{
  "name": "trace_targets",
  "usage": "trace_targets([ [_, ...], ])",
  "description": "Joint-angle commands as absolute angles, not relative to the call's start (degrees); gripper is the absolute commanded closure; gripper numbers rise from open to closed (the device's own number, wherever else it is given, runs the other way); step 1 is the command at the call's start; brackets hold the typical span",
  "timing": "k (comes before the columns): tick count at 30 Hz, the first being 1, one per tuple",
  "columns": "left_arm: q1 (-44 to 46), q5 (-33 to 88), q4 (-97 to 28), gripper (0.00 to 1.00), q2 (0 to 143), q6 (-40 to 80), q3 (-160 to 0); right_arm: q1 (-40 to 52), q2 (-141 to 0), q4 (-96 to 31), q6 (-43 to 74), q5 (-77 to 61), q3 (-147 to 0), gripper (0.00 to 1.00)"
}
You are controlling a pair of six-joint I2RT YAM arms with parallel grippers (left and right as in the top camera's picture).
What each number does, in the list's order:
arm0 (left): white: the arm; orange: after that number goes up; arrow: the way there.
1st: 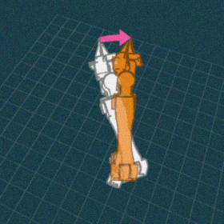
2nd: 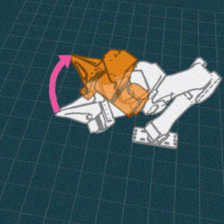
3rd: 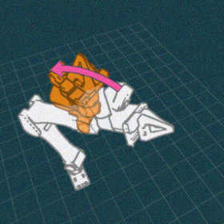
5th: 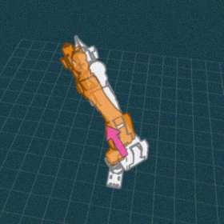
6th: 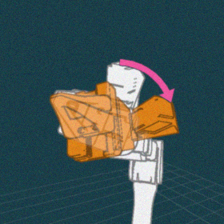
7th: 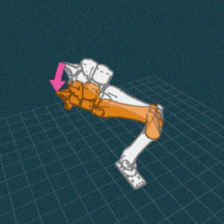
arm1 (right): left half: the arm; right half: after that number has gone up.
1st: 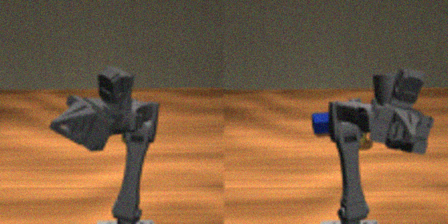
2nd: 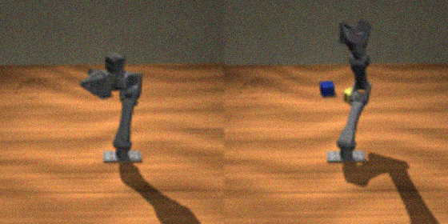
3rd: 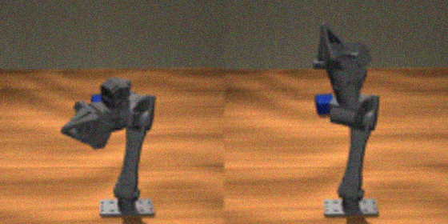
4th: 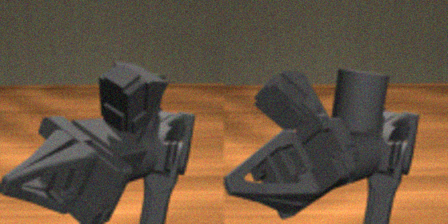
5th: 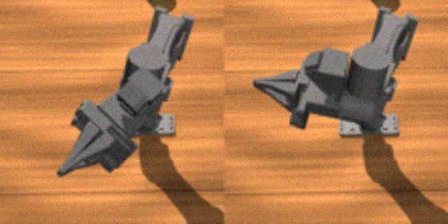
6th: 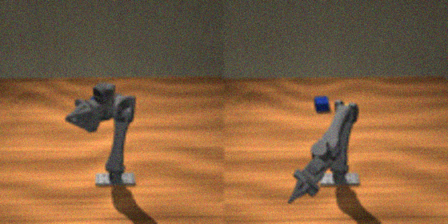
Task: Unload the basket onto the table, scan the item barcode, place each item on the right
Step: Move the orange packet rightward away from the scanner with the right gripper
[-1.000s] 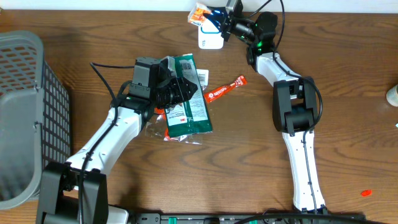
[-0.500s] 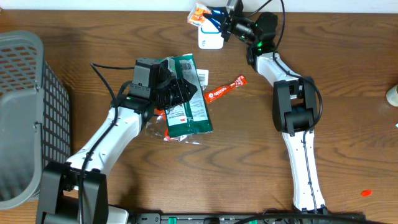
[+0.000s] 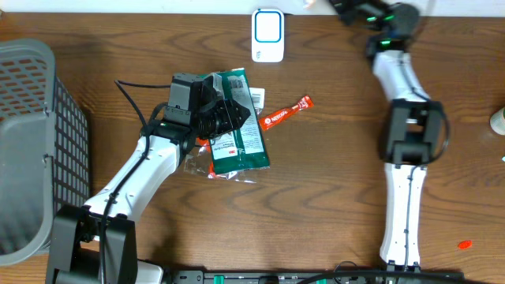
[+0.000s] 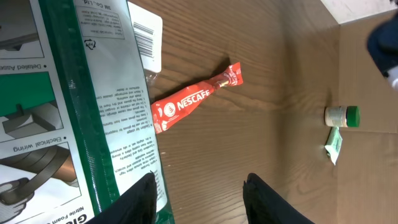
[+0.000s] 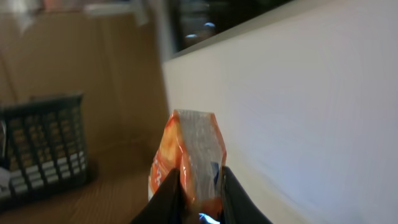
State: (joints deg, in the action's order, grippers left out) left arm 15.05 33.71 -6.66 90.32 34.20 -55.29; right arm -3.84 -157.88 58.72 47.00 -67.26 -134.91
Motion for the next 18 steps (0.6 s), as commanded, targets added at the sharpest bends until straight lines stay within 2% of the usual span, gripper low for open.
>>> trace_targets([
  [1,15.0,34.1,-6.8,0.55,90.2,33.0,-55.3,-8.2,-158.5,53.2,53.3,-71.7,-136.4,0.99],
  [5,15.0,34.0,-6.8,0.55,90.2,33.0,-55.3,-13.0,-158.5,44.3,53.1,-74.0,-136.4,0.99],
  [11,15.0,33.8,-6.8,0.55,90.2,33.0,-55.3,-17.0,-158.5,42.3,53.4,-78.5,-136.4,0.99],
  [13,15.0,33.8,-6.8,0.55,90.2,33.0,-55.3,-17.5,-158.5,38.6,49.2,-78.5,-136.4,0.99],
  [15,15.0,33.8,-6.8,0.55,90.2,33.0,-55.3,-17.8,-158.5,29.3,41.4,-75.9,-136.4,0.99],
  [18,15.0,33.8,-6.8,0.55,90.2,33.0,-55.3,-18.0,-158.5,8.8,27.5,-65.6,-136.4,0.99],
])
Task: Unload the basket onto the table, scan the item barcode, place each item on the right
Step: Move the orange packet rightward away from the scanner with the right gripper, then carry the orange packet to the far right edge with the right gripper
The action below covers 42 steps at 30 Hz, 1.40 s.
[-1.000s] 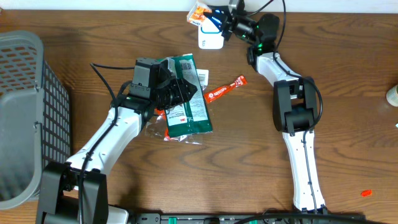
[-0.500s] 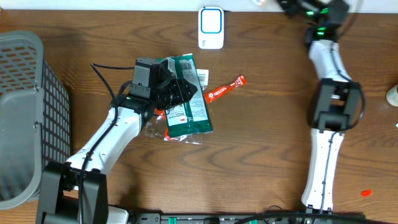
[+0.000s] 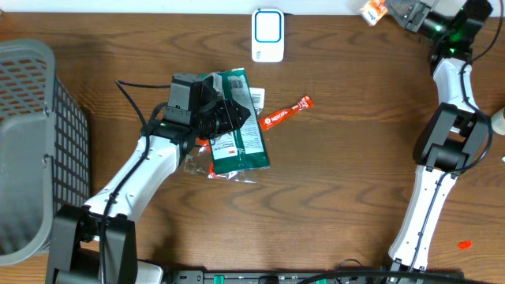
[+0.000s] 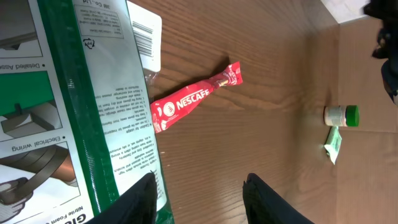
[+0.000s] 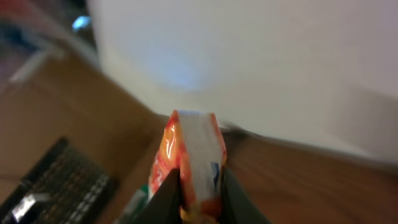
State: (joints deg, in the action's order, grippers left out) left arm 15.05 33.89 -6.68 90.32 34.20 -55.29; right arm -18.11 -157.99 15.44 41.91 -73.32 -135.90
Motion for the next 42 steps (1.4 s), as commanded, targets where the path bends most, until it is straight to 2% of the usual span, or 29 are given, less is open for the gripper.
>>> trace_targets([
  [1,15.0,33.8,-6.8,0.55,90.2,33.0,-55.3,-17.9,-158.5,2.2,24.5,-60.3,-136.4,0.99],
  [5,15.0,33.7,-6.8,0.55,90.2,33.0,-55.3,-16.9,-158.5,-20.2,13.3,-37.4,-136.4,0.99],
  [7,15.0,33.0,-6.8,0.55,90.2,33.0,-55.3,-15.8,-158.4,-27.2,8.5,-28.1,-136.5,0.99],
  [12,15.0,30.7,-6.8,0.55,90.2,33.1,-55.3,-13.5,-156.1,-34.8,2.4,-17.9,-136.5,0.99],
  [19,15.0,28.8,-6.8,0.55,90.2,33.0,-55.3,-11.4,-146.1,-40.1,-0.9,-11.1,-136.5,0.99],
  [27,15.0,27.8,-6.8,0.55,90.2,33.0,-55.3,-11.6,-133.2,-47.9,-11.9,-6.8,-136.5,0.99],
  [32,15.0,27.8,-6.8,0.55,90.2,33.0,-55.3,-13.1,-127.9,-54.0,-12.1,-0.4,-136.5,0.99],
  [37,15.0,27.8,-6.8,0.55,90.2,31.1,-55.3,-16.2,-125.1,-62.7,-12.5,-0.5,-136.5,0.98],
  [42,15.0,27.8,-6.8,0.55,90.2,30.0,-55.3,-19.6,-123.9,-66.2,-11.2,-1.0,-136.5,0.99],
])
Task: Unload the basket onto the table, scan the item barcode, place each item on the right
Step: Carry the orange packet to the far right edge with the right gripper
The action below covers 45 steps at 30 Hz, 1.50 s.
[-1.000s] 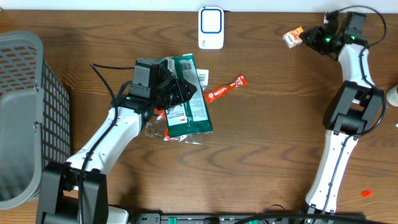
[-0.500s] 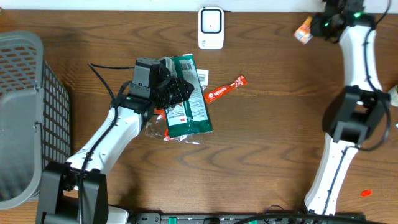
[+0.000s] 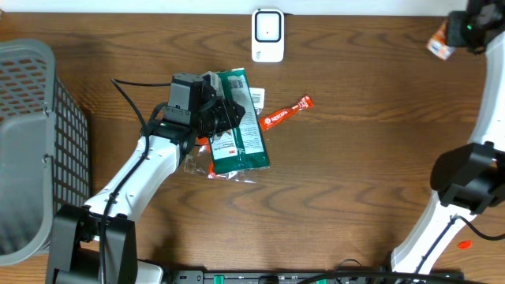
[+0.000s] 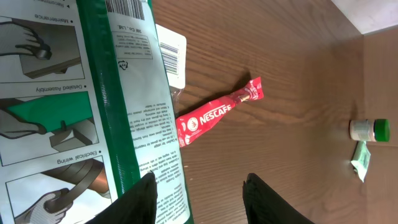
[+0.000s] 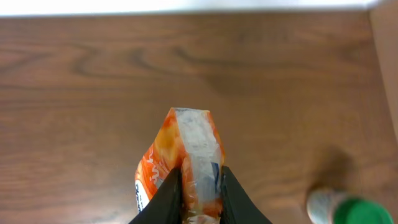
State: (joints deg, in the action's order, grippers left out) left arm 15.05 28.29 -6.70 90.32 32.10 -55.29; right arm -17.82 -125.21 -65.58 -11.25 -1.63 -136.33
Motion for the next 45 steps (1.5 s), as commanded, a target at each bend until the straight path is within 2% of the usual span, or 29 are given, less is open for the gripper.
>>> trace_targets([
  [1,15.0,27.8,-6.8,0.55,90.2,30.0,-55.3,-19.9,-123.4,-66.5,-11.2,-1.1,-136.5,0.98],
  [10,15.0,27.8,-6.8,0.55,90.2,29.2,-55.3,-20.4,-115.0,-68.0,-11.2,-1.1,-136.5,0.99],
  [31,15.0,27.8,-6.8,0.55,90.2,24.8,-55.3,-20.4,-93.1,-82.6,-12.3,-0.8,-133.6,0.98],
  [38,15.0,27.8,-6.8,0.55,90.2,22.9,-55.3,-20.4,-76.0,-80.6,-12.3,-0.4,-118.6,0.98],
  [45,15.0,27.8,-6.9,0.55,90.2,22.9,-55.3,-20.4,-51.4,-68.0,-12.5,3.0,-91.0,0.99],
])
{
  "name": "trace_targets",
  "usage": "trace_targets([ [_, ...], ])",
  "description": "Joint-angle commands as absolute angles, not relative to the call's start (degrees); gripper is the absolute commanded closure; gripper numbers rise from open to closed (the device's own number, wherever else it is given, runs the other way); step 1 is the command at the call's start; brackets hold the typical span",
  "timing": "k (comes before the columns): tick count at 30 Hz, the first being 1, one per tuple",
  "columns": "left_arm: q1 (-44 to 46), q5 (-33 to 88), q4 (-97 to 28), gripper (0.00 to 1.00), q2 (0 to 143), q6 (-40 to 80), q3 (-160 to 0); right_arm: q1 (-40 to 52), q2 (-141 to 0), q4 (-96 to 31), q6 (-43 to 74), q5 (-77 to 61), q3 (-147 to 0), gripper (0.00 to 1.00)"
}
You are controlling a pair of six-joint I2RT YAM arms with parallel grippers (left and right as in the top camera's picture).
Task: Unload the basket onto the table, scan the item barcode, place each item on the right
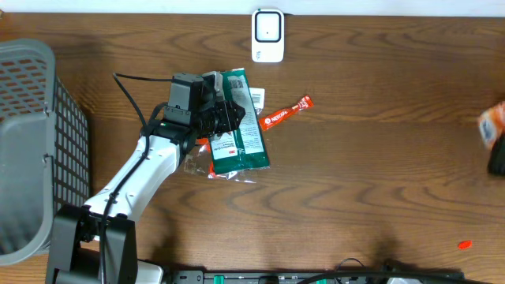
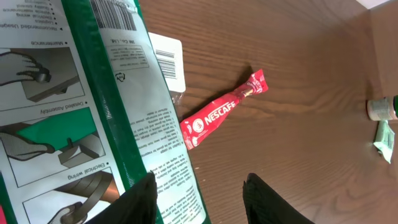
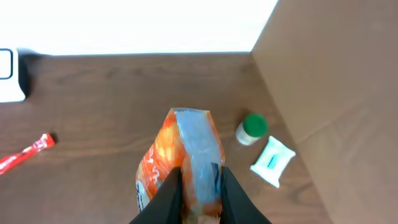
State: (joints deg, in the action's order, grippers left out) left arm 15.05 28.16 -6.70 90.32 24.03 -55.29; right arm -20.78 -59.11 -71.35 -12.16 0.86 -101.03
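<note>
My right gripper (image 3: 200, 198) is shut on an orange snack packet (image 3: 186, 155) and holds it above the table; overhead the orange snack packet (image 1: 491, 124) shows at the far right edge. The white scanner (image 1: 268, 35) stands at the back middle, and only its corner (image 3: 7, 74) enters the right wrist view. My left gripper (image 2: 199, 199) is open, low over a green printed package (image 2: 81, 112) whose white barcode label (image 2: 166, 62) faces up.
A red Nescafe stick (image 1: 286, 112) lies right of the green package. A green-capped bottle (image 3: 250, 128) and a white wipe packet (image 3: 272, 162) lie by a cardboard wall (image 3: 329, 81) at the right. A grey basket (image 1: 31, 142) stands at the left edge.
My right gripper, still holding the orange packet, has gone from the back right corner to the middle of the table's right edge. The left wrist's view of the green package has shifted slightly.
The right gripper first held the orange packet at the back of the table, right of the scanner. It was then further right along the back, then in the back right corner, now at the right edge. The left gripper stayed open over the green package.
</note>
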Motion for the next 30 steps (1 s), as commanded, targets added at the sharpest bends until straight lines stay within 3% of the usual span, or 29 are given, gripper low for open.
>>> trace_targets([
  [1,15.0,27.8,-6.9,0.55,90.2,22.9,-55.3,-20.4,-48.6,-66.2,-12.5,3.6,-87.0,0.99],
  [5,15.0,27.8,-7.0,0.55,90.2,22.9,-55.3,-20.4,-40.5,-56.7,-10.4,4.5,-73.3,0.99],
  [9,15.0,27.8,-7.0,0.55,90.2,22.9,-55.3,-20.4,-41.4,-51.2,-6.2,4.5,-66.8,0.99],
  [19,15.0,27.8,-7.0,0.55,90.2,22.9,-55.3,-21.4,-62.6,-30.4,-3.5,4.7,-64.4,0.99],
  [30,15.0,27.7,-7.0,0.55,90.2,22.9,-55.3,-34.6,-75.8,-15.7,-4.8,7.5,-64.4,0.99],
])
